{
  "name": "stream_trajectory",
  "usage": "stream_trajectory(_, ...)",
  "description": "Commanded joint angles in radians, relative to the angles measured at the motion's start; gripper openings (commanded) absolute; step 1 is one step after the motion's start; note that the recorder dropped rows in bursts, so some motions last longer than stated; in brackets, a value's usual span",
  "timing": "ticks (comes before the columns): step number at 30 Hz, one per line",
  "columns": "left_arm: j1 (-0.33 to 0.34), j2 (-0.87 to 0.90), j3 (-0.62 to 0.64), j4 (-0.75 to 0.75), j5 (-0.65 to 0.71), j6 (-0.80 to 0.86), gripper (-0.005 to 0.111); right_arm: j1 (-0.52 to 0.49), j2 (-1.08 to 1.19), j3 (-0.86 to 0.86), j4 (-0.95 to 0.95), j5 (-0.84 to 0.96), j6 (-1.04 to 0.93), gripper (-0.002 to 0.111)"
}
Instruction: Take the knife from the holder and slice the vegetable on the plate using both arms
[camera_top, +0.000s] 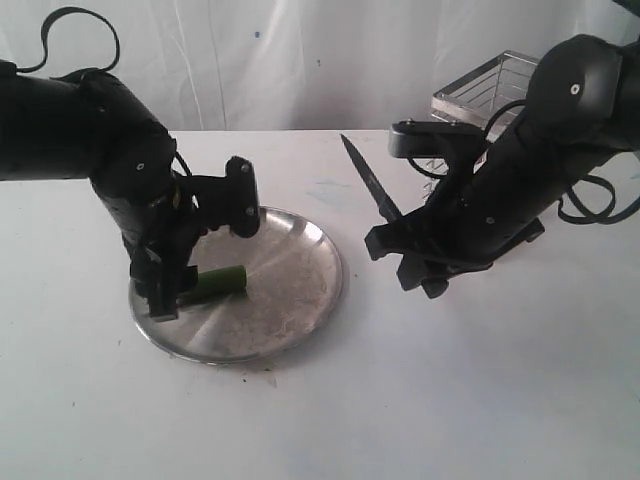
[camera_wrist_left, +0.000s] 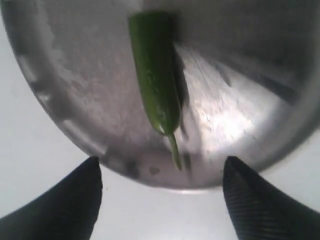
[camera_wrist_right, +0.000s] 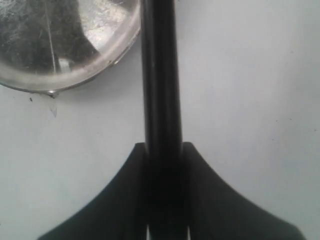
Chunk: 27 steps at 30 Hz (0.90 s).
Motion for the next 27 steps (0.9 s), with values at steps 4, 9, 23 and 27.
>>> stream_trajectory(4,-0.003,0.007,0.006,-0.09,-0.131,-0.041,0.072,-0.006,-0.003,-0.009,0.042,-0.005,-0.041,0.0)
stream_trajectory(9,0.065,0.058,-0.022,-0.289,-0.105,0.126,0.072,-0.006,-0.003,-0.009,0.042,-0.005,-0.041,0.0)
stream_trajectory(23,0.292,0.157,-0.199,-0.847,0.156,0.667,0.072,-0.006,-0.003,-0.009,0.049,0.001,-0.039,0.0)
stream_trajectory(27,0.292,0.195,-0.192,-0.839,0.121,0.713,0.072,-0.006,-0.003,-0.009,0.049,0.003,-0.039,0.0)
